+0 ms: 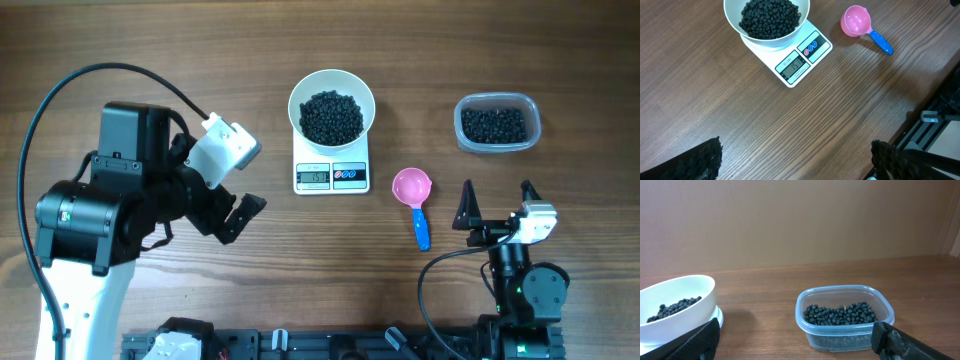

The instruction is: Scoop item into bowl and weigh 150g on scale

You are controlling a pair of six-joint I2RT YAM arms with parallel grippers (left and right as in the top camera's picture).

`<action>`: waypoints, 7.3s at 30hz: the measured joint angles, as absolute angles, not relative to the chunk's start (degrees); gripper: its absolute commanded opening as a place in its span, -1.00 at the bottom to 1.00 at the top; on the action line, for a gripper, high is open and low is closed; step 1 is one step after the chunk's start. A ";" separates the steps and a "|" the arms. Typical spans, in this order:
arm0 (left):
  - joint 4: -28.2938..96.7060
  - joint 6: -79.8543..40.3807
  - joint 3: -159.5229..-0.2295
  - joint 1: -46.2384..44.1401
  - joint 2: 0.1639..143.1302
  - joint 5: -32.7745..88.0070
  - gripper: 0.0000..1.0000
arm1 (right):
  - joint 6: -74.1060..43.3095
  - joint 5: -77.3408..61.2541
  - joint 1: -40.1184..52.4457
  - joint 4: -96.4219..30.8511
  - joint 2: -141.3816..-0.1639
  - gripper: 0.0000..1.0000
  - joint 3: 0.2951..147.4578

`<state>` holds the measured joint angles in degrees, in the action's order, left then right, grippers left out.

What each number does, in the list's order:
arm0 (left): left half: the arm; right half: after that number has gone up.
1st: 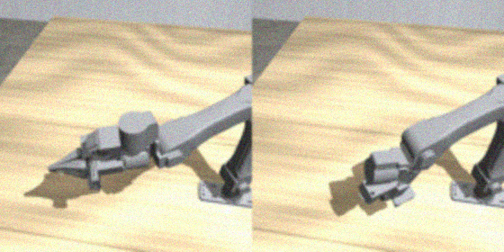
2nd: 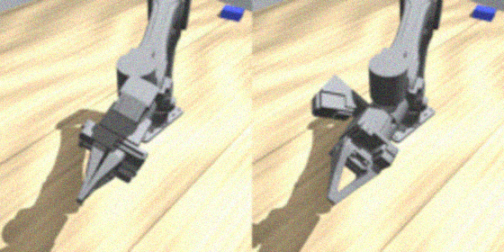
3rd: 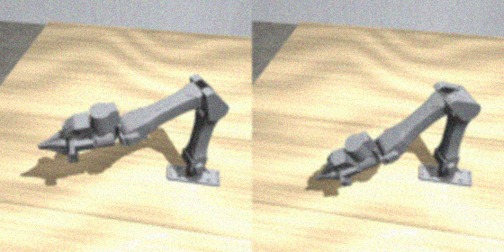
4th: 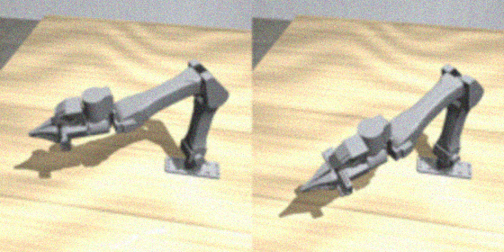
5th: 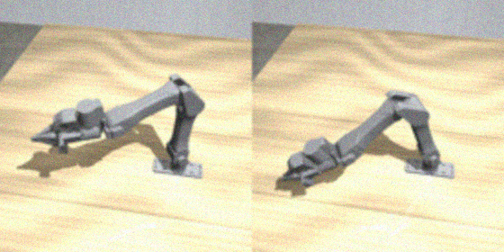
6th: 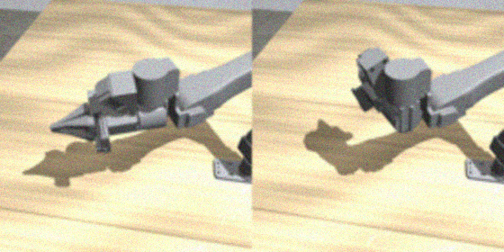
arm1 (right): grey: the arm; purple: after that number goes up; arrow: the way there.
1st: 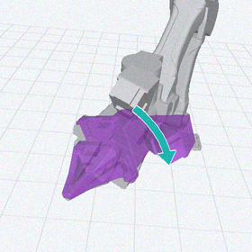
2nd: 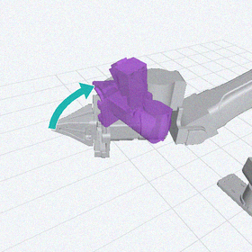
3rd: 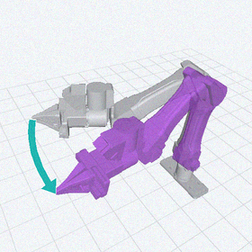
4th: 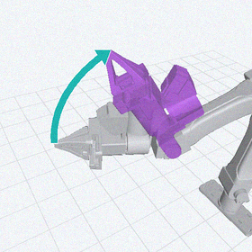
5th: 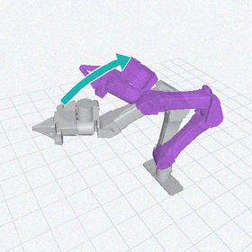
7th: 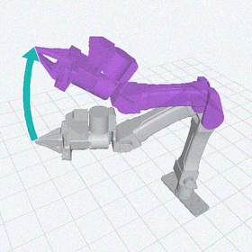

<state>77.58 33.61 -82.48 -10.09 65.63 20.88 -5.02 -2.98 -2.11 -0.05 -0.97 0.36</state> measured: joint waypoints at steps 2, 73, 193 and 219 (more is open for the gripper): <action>77.58 33.61 -82.48 -10.09 65.63 20.88 1.00 | -5.02 -2.98 -2.11 -0.05 -0.97 1.00 0.36; 77.58 33.61 -82.48 -10.09 65.63 20.88 1.00 | -5.02 -2.98 -2.11 -0.05 -0.97 0.99 0.36; 4.32 -5.52 -0.84 -5.43 0.84 1.58 1.00 | -5.02 -2.98 -2.11 -0.05 -0.89 1.00 0.36; 4.32 -6.81 -0.84 -5.43 0.82 1.56 1.00 | -5.02 -2.98 -2.11 -0.03 -0.89 1.00 0.36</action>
<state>4.32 -6.81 -0.84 -5.43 0.82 1.56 -5.02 -2.98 -2.11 -0.03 -0.89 0.36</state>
